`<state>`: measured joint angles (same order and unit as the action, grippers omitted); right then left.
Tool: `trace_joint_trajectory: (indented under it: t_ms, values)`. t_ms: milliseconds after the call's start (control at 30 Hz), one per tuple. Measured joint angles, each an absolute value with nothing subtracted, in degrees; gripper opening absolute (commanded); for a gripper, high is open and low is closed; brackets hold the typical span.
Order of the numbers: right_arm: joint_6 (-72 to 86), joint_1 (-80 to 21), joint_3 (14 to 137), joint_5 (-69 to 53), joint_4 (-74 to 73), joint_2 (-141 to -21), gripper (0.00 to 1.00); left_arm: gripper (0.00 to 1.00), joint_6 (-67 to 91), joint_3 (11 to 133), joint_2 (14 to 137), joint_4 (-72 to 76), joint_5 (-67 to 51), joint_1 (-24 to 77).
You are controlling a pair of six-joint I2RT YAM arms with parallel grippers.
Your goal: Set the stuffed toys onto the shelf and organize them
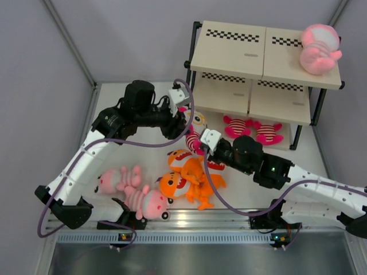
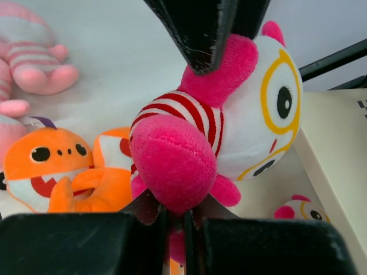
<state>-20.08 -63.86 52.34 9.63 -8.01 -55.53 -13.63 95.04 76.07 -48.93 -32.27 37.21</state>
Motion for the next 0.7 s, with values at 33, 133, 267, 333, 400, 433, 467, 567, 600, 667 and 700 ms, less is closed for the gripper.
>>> trace_joint_trajectory:
  t_ms: [33,133,267,333,400,433,467,567,600,667,700]
  values:
    - [-20.14,-63.86,52.58,9.74,-9.15,-55.53,0.0,0.85,-14.04,94.17,75.5,-48.47,-31.07,37.23]
    - [-20.84,-63.86,53.1,10.09,-13.43,-55.86,0.0,0.99,-14.81,90.52,73.17,-48.05,-23.14,37.28]
    - [-22.31,-63.88,56.1,11.31,-20.97,-59.68,0.0,0.99,-16.88,85.06,70.17,-47.94,-9.3,37.17]
    - [-23.31,-63.9,57.95,13.47,-23.81,-63.24,0.0,0.99,-17.54,83.09,69.08,-48.05,-3.51,36.53]
    - [-24.49,-63.88,59.2,15.84,-25.21,-66.59,0.0,0.99,-17.67,81.91,68.03,-48.07,0.97,34.83]
    - [-25.26,-63.81,59.83,17.06,-25.76,-68.64,0.0,0.99,-17.63,81.38,67.42,-47.94,2.63,33.36]
    - [-25.89,-63.57,60.51,18.15,-26.15,-70.54,0.0,0.99,-17.58,80.73,66.57,-47.88,4.12,31.46]
    - [-28.1,-62.11,63.33,20.82,-26.85,-77.47,0.0,0.99,-17.28,78.04,63.37,-47.44,6.7,26.5]
    - [-28.69,-61.54,64.34,21.61,-26.79,-79.53,0.0,0.99,-17.17,77.1,62.26,-47.35,7.09,25.17]
    - [-30.11,-60.2,66.92,23.75,-27.09,-84.03,0.0,0.98,-16.88,75.22,60.18,-47.24,7.07,23.33]
    - [-30.55,-59.64,68.42,24.58,-27.27,-86.19,0.0,0.99,-16.8,74.59,59.53,-47.27,6.92,22.72]
